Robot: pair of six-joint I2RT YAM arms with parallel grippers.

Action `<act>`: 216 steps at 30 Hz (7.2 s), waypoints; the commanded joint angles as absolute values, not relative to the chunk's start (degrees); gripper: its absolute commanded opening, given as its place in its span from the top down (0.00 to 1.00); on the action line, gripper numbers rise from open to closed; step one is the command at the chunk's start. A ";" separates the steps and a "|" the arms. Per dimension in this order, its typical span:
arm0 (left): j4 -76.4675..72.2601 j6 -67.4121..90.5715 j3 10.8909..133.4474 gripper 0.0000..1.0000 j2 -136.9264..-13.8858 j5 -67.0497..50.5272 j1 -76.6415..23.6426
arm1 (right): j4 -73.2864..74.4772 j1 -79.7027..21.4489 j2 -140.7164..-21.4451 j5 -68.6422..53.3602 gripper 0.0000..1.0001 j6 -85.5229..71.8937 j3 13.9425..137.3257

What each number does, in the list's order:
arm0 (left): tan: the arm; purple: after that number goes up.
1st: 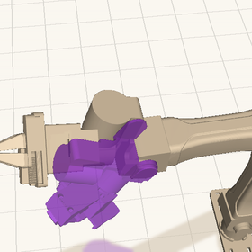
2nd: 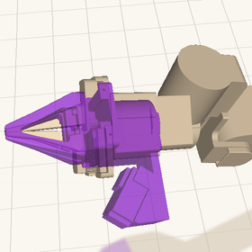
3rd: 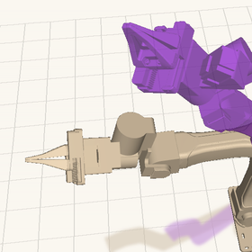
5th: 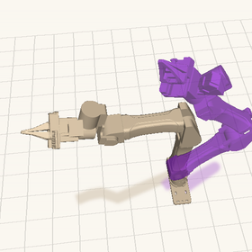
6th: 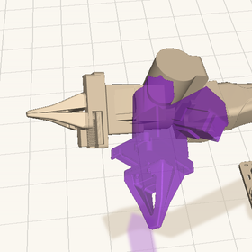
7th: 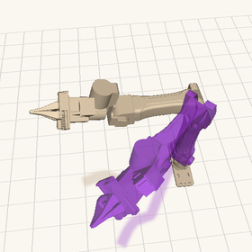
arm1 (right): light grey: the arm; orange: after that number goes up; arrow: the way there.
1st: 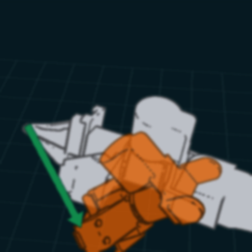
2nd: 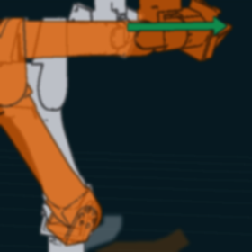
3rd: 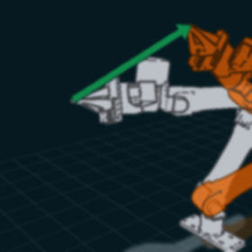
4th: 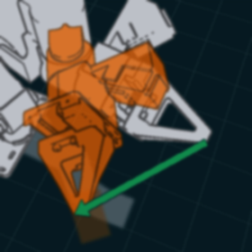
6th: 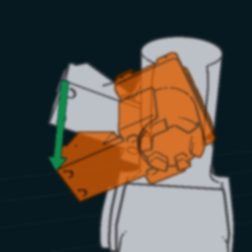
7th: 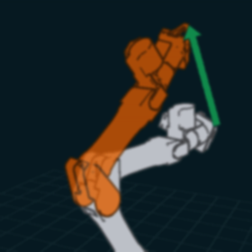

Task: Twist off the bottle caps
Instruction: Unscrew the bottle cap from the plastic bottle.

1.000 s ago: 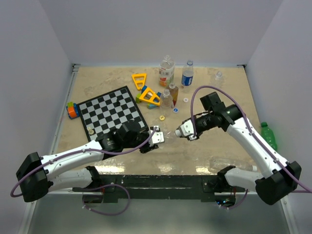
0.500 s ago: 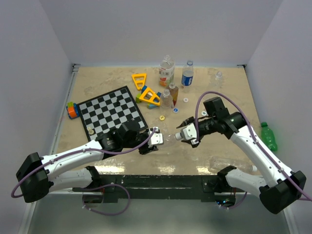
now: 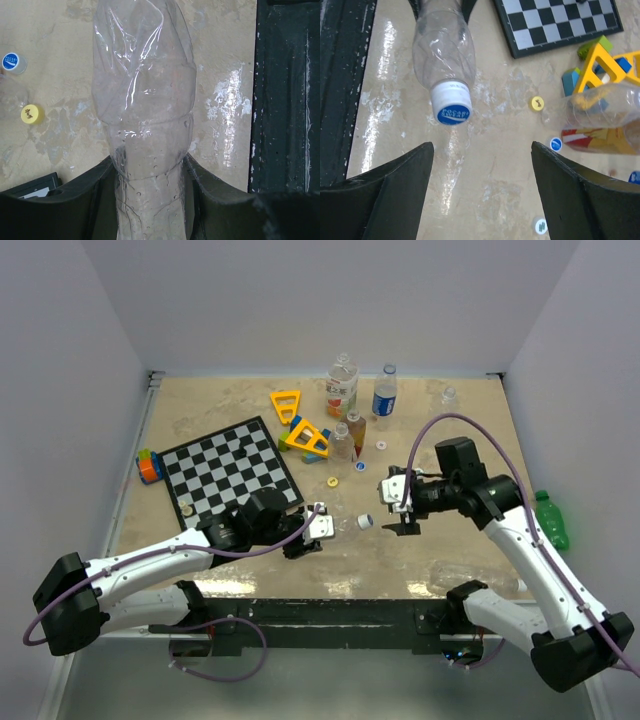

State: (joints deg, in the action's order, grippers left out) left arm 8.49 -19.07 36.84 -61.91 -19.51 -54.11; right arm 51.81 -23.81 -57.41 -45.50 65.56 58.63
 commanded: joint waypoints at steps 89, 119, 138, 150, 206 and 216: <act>5.54 -21.27 35.16 1.00 -59.15 -14.85 -53.96 | 51.94 -26.19 -60.12 -55.19 0.84 87.55 60.29; 6.33 -19.51 36.39 1.00 -58.18 -9.76 -53.96 | 49.23 -19.34 -53.96 -42.45 0.22 47.74 68.38; 6.59 -19.07 36.65 1.00 -57.92 -3.08 -53.96 | 44.65 -18.90 -67.15 -53.79 0.23 33.31 70.40; 6.50 -18.99 36.74 1.00 -58.10 -2.81 -53.96 | 40.51 -18.90 -68.20 -58.18 0.21 26.11 68.47; 6.50 -18.54 37.09 1.00 -56.25 -9.48 -53.96 | 61.94 -22.68 -83.76 -66.62 1.00 58.58 76.37; 6.07 -18.90 36.65 1.00 -55.81 -12.30 -53.96 | 61.70 -23.03 -70.16 -54.85 1.00 89.43 72.26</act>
State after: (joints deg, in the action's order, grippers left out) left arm 6.74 -18.85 35.73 -57.21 -8.82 -54.00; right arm 60.66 -23.57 -77.76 -60.80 70.63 73.54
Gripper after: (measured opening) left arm 0.480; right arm 0.332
